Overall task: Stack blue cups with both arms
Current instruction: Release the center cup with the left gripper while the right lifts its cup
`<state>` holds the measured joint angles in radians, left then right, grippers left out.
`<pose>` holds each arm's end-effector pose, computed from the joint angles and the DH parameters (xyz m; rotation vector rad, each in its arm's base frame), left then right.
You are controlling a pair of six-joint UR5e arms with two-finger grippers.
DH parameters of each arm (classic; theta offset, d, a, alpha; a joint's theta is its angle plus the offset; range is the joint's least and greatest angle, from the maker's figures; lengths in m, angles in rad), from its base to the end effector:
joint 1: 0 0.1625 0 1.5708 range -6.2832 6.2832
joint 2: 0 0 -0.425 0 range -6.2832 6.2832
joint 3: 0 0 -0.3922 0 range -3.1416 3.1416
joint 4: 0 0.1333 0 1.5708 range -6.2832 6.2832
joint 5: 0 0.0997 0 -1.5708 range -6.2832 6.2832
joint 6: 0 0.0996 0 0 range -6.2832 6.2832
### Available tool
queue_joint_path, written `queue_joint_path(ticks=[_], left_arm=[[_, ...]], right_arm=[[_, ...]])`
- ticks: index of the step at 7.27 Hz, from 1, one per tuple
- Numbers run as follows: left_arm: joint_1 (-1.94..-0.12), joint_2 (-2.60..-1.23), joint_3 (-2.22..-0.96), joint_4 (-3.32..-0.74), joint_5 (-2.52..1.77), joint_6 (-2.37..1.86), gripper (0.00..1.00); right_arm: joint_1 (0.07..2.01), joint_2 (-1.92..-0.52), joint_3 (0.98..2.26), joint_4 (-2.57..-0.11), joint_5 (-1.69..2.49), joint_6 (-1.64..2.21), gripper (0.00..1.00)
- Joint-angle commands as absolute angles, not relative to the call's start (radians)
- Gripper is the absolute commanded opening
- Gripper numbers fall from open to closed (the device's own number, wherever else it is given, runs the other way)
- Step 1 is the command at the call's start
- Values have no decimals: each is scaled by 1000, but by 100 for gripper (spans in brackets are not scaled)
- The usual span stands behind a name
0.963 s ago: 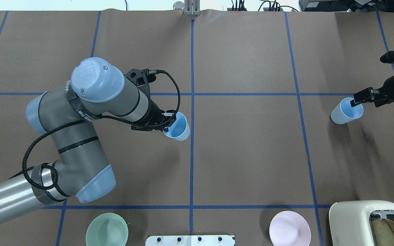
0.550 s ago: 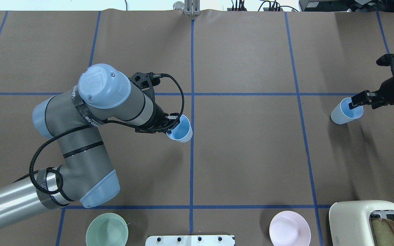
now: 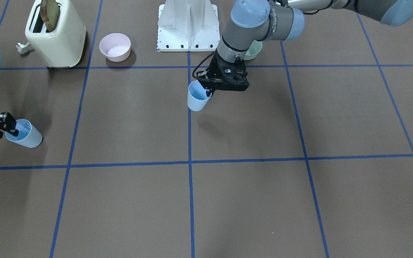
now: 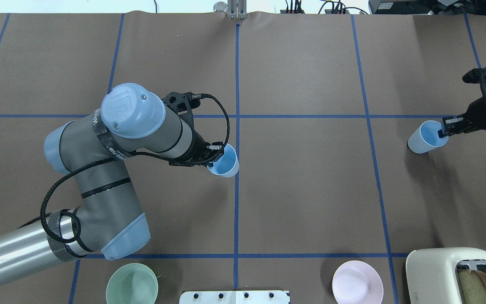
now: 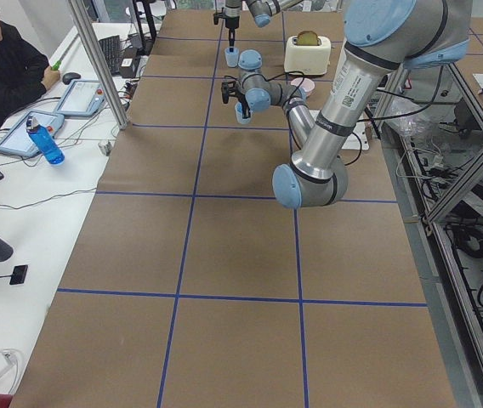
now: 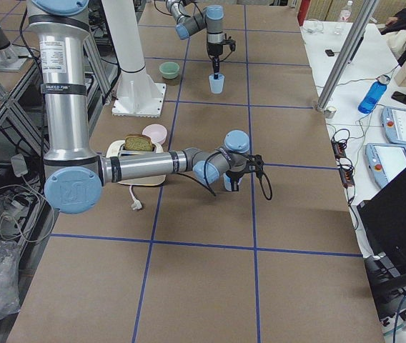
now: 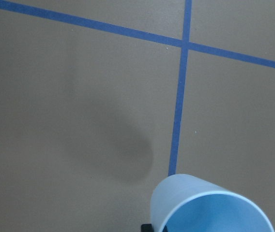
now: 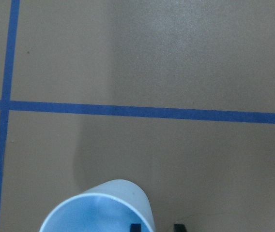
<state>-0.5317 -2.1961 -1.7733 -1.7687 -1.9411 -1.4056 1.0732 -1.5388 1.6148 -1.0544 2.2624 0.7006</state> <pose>0.5068 -0.4109 0.1811 0.0292 1.0669 -0.1412 -0.1918 -0.4992 0.5655 0.0908 -0.8729 -0.0150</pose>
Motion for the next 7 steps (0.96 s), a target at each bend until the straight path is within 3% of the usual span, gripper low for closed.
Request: queue_joint_path(ticks=[1, 7], left_arm=[[-520, -2221, -1744, -1769, -1916, -1417, 0], [-492, -2266, -1651, -1770, -1848, -1420, 0]], right_arm=[[1075, -1523, 1649, -1064, 2276, 703, 0], [1203, -1290, 1726, -1428, 2393, 698, 0]])
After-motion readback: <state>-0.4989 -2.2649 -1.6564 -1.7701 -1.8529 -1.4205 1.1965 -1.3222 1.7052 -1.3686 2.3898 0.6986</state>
